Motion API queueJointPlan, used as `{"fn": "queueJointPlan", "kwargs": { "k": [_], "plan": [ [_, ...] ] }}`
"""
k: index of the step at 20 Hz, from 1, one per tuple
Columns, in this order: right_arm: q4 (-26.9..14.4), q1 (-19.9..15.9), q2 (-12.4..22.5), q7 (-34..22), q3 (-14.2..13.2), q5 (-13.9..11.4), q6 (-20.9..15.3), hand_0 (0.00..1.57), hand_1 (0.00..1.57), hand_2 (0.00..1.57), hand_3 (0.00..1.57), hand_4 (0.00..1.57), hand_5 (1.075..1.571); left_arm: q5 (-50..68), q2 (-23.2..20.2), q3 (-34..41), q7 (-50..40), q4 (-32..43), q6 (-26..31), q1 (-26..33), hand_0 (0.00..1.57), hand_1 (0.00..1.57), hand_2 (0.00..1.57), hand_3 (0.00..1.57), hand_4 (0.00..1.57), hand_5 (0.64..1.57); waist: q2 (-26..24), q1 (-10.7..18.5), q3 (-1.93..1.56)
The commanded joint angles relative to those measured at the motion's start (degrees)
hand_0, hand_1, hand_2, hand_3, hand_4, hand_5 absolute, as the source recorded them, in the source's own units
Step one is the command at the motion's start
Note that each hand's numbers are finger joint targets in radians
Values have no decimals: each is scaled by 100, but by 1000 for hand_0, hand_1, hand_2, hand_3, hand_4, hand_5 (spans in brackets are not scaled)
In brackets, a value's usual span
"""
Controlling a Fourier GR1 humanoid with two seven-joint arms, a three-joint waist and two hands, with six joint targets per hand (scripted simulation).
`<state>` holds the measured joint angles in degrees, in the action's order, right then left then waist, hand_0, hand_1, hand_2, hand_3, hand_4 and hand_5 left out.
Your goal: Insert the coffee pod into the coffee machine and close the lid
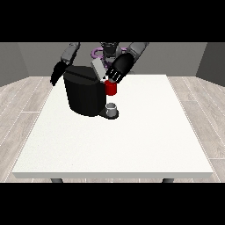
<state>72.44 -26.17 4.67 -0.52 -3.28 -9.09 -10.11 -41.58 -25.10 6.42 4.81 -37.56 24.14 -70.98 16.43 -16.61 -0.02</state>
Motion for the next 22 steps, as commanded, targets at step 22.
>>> {"fn": "queueJointPlan", "kwargs": {
  "k": [22],
  "plan": [
    [-48, 106, 43, 182, 75, -36, 110, 0, 0, 0, 0, 0, 1571, -192, -160, 114, 115, 139, -314, -339, 1180, 1180, 1198, 1170, 351, 1571, 185, -261, 0]
  ]
}}
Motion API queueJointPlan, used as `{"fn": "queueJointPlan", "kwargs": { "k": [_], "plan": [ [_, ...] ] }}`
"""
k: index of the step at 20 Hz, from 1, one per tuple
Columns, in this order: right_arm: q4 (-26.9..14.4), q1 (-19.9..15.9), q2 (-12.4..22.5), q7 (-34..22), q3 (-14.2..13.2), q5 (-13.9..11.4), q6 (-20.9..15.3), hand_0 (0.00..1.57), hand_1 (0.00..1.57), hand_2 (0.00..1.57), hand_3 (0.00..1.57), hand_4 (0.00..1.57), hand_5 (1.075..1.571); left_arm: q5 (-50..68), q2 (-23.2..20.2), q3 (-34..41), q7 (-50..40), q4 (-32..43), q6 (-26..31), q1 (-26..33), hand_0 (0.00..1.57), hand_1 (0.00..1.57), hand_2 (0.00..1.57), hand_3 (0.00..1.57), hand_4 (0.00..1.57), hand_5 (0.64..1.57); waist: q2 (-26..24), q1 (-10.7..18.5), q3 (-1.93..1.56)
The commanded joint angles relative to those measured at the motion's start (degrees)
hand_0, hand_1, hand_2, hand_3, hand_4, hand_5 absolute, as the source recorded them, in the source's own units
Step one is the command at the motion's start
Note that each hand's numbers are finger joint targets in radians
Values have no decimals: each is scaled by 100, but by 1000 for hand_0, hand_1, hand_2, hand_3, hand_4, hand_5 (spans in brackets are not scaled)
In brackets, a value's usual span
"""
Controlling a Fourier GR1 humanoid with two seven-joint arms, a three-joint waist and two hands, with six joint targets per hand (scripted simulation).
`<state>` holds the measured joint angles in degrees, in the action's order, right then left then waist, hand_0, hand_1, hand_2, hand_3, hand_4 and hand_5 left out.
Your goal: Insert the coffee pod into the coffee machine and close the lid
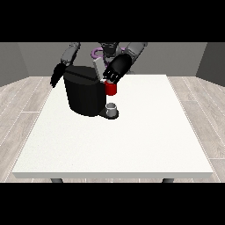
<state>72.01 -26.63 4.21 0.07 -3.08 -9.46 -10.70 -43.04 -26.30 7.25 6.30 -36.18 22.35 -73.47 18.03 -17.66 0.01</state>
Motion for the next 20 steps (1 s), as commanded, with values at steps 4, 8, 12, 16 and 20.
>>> {"fn": "queueJointPlan", "kwargs": {
  "k": [4, 8, 12, 16, 20],
  "plan": [
    [-119, -190, 68, -1, -227, 125, -52, 0, 0, 0, 0, 0, 1571, -416, 115, -375, 39, -134, -300, 79, 1209, 1209, 1228, 1132, 0, 1571, 0, 130, -4],
    [144, 27, 15, -50, 37, -42, -23, 0, 0, 0, 0, 0, 1571, -647, -34, -484, 431, -86, -735, 322, 1173, 1173, 1194, 1066, 0, 1571, 173, -54, -1],
    [-45, 15, 108, 152, -125, 19, -26, 0, 0, 0, 0, 0, 1571, -626, -124, -428, 392, -25, -535, 213, 1135, 1135, 1146, 998, 0, 1571, 233, 72, -3],
    [169, -184, 141, -225, -113, 67, 35, 0, 0, 0, 0, 61, 1571, -534, -52, -226, 405, 89, -806, 155, 1110, 1110, 1129, 973, 0, 1571, 263, -95, -1],
    [30, 9, 162, -24, 16, -17, 158, 0, 0, 0, 0, 144, 1571, -347, -81, -17, 234, 118, -552, -216, 1206, 1206, 1179, 956, 0, 1571, 209, -231, -4]
  ]
}}
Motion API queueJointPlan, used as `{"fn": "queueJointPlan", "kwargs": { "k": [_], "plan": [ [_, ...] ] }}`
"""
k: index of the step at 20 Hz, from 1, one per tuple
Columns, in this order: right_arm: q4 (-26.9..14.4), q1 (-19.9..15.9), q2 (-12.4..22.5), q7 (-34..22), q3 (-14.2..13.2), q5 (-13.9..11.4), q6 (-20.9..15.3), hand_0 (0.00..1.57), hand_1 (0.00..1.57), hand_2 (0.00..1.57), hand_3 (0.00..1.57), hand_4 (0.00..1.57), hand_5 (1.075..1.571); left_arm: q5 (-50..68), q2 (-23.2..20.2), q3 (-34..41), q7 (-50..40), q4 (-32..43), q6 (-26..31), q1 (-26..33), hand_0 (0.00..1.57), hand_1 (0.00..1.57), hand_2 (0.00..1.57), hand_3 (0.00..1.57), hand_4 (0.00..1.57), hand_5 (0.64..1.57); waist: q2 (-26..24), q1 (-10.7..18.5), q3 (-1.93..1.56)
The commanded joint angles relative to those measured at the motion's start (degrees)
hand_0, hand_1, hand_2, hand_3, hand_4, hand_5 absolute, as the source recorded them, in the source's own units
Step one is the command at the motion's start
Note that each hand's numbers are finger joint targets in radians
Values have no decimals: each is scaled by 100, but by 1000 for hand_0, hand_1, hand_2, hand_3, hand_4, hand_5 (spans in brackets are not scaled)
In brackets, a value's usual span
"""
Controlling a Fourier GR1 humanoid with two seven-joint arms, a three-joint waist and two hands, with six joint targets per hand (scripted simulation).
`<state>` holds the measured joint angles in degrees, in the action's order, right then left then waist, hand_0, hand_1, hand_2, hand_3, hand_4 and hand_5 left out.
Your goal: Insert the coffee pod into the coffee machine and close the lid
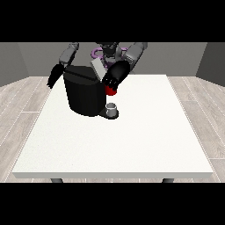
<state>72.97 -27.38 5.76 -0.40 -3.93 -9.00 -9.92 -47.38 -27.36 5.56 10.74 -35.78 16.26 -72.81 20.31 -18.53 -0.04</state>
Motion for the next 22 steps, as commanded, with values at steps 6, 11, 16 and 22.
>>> {"fn": "queueJointPlan", "kwargs": {
  "k": [6, 11, 16, 22],
  "plan": [
    [75, -290, -128, -234, 177, -228, -200, 0, 0, 0, 0, 218, 1571, -68, -155, 103, 68, 106, -113, -415, 1224, 1224, 1202, 978, 0, 1571, 179, -102, 2],
    [241, -195, -91, -249, 137, -176, -171, 0, 0, 0, 0, 161, 1571, -209, -360, 29, 658, 72, -436, -133, 1144, 1144, 1115, 841, 0, 1571, 306, -93, 4],
    [14, -109, -51, -49, 87, -248, -232, 0, 0, 0, 0, 207, 1571, -395, -157, -156, 595, -41, -567, -77, 815, 815, 912, 662, 0, 1571, 236, 7, 2],
    [-5, -308, -39, -101, 106, -242, -167, 0, 0, 0, 0, 0, 1571, -516, -238, -121, 339, 61, -542, -327, 0, 0, 623, 490, 0, 1571, 277, -69, 0]
  ]
}}
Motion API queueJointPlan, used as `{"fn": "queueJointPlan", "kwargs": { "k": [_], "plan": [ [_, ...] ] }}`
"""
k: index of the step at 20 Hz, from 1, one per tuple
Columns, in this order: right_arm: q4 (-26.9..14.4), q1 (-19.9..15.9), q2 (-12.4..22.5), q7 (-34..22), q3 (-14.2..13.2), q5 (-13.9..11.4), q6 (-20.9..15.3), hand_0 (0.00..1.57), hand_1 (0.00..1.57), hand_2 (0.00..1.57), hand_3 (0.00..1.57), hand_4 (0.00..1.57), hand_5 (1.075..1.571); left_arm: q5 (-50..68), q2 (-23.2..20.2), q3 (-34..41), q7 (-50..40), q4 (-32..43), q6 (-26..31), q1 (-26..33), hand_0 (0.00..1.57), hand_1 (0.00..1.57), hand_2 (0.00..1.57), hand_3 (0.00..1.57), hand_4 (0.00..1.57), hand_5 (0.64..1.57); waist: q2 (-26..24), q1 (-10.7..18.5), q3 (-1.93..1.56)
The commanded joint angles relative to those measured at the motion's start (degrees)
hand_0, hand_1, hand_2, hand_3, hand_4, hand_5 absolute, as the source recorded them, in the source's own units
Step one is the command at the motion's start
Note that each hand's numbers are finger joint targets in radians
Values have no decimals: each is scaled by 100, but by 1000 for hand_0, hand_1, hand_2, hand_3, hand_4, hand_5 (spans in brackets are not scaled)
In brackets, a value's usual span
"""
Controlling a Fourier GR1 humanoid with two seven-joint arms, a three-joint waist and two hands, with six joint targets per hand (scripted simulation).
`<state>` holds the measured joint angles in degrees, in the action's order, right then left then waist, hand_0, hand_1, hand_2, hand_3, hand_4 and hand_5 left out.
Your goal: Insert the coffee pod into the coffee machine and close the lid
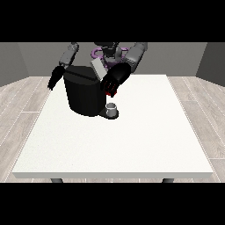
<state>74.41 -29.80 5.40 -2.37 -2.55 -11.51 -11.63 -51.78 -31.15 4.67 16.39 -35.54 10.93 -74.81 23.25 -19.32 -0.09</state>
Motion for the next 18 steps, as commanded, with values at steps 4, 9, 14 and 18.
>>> {"fn": "queueJointPlan", "kwargs": {
  "k": [4, 9, 14, 18],
  "plan": [
    [-13, -117, -149, -145, -1, 11, -119, 0, 0, 0, 0, 153, 1571, -106, -5, 12, 75, 76, -189, 6, 0, 0, 526, 441, 0, 1571, -36, 131, 9],
    [-121, 251, -200, 98, 35, 50, -50, 0, 0, 0, 0, 0, 1571, -91, 34, 8, -15, 161, 86, 115, 0, 0, 332, 226, 0, 1571, -376, 222, 7],
    [-404, 1104, -155, 393, -38, 135, 74, 0, 0, 0, 0, 0, 1571, 109, 365, 36, -62, 131, 352, 743, 0, 0, 0, 0, 0, 1571, -1224, 622, 7],
    [-646, 1292, -137, 428, -238, 288, 74, 0, 0, 0, 0, 0, 1571, 133, 997, -163, -154, -66, 369, 1285, 0, 0, 85, 0, 0, 1571, -1830, 1031, 7]
  ]
}}
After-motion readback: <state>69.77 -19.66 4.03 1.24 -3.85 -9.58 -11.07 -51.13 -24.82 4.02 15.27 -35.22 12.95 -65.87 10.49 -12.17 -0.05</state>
